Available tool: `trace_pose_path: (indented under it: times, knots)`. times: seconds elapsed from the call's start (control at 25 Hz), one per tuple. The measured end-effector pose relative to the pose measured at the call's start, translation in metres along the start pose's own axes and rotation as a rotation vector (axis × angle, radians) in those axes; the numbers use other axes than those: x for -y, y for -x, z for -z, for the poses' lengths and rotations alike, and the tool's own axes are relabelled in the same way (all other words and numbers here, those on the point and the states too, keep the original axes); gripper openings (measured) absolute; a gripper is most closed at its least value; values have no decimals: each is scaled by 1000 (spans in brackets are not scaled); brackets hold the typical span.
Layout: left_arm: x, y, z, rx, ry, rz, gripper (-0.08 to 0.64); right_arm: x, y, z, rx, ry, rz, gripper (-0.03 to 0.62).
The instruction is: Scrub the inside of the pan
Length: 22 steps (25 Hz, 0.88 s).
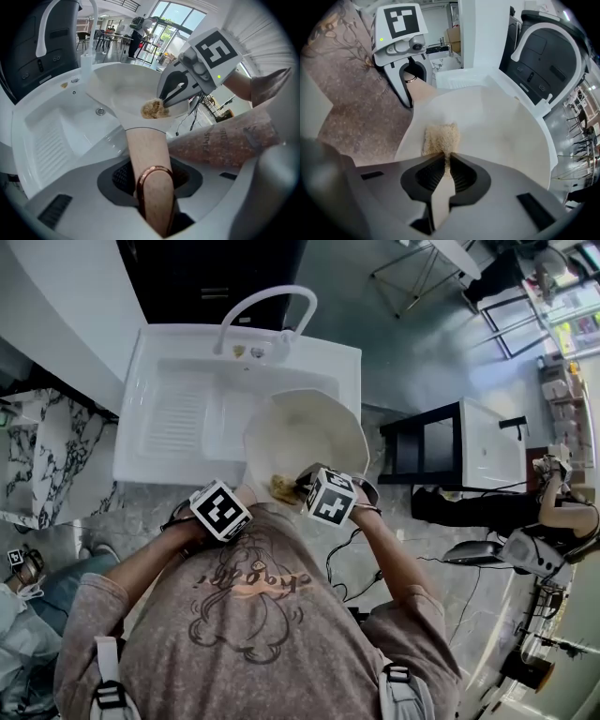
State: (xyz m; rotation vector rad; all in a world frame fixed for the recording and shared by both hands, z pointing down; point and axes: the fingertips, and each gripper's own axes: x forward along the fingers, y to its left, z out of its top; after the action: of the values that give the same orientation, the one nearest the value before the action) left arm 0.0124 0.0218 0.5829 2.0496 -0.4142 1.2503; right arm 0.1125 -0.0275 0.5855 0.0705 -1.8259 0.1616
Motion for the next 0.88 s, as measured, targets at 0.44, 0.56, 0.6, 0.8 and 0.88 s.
trace_pose_path:
  times: [0.44,0.56,0.6,0.8,0.88]
  knots:
    - [2,-5,7,-10,12,3,156,22,-33,-38,10,48,23,48]
    - [2,0,7,-11,18,0,158,32,-39,-46,40,15,29,48]
    - [2,0,7,-11,20,0,158,35,-40,-48,49,5,35,48]
    - [2,1,6,-3,18,-1,158,52,-42,-57,83,-18,98,48]
    - [2,0,7,-8,22,2,158,59,-43,-60,91,-33,117,48]
